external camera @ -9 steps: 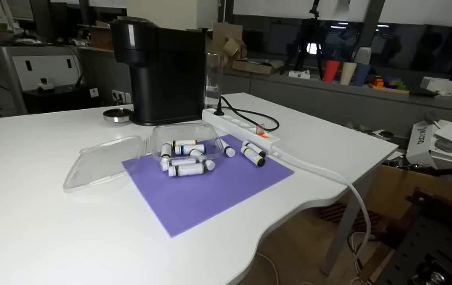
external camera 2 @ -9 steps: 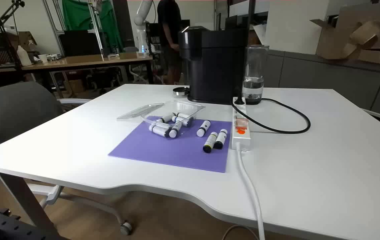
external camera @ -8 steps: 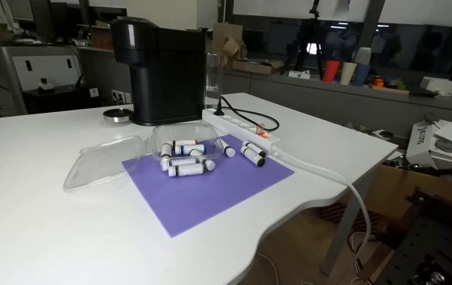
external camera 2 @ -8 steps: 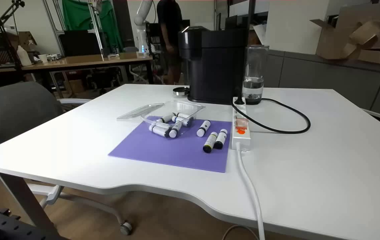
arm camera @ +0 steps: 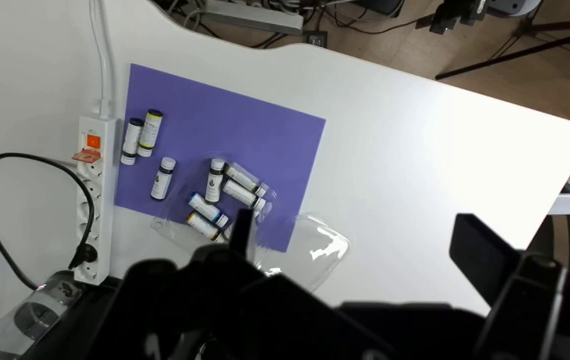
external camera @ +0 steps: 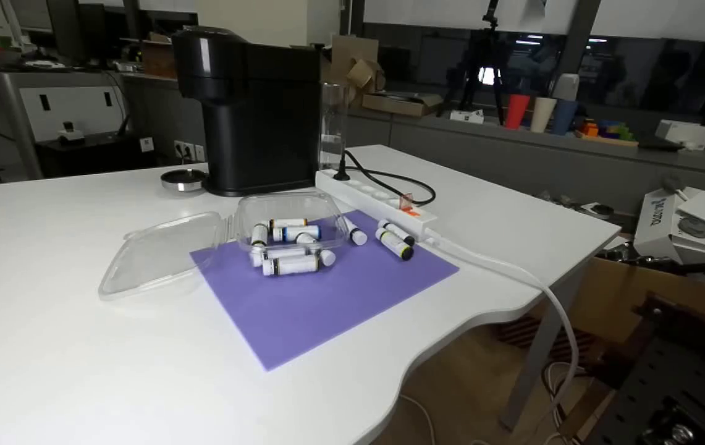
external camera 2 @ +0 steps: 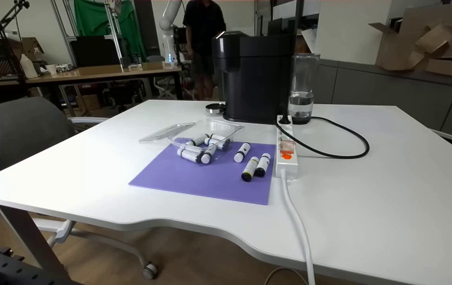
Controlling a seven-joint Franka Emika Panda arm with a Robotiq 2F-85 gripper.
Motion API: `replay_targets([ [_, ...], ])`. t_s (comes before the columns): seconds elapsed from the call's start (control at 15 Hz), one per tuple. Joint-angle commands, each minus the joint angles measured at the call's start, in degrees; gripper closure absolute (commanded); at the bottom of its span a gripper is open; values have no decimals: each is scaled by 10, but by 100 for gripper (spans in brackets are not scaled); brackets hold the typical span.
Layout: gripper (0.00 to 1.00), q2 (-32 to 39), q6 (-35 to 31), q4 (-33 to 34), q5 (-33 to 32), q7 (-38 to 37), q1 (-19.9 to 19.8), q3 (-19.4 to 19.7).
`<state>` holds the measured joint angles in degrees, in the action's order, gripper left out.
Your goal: Pick up one bottle from the table and place it inside the container on the left
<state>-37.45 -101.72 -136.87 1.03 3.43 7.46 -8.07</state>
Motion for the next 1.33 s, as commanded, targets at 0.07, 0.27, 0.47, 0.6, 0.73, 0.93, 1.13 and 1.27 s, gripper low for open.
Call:
replay_targets([
  [0.07, 0, 1, 2, 2, -3, -3, 6, 4],
  [0.27, 0, 2, -50, -11, -34, -8, -17, 12],
  [0.47, 0, 14, -126, -26, -94, -10, -59, 36],
  [0.6, 0, 34, -171, -35, -120, -5, -85, 62],
  [0.73, 0, 58, -214, -43, -131, -5, -110, 90],
  [0.93, 0, 105, -268, -54, -124, 13, -135, 132],
  [1.13, 0, 150, -307, -58, -126, 40, -145, 152],
  [1.27, 0, 176, -334, -63, -111, 73, -138, 164],
])
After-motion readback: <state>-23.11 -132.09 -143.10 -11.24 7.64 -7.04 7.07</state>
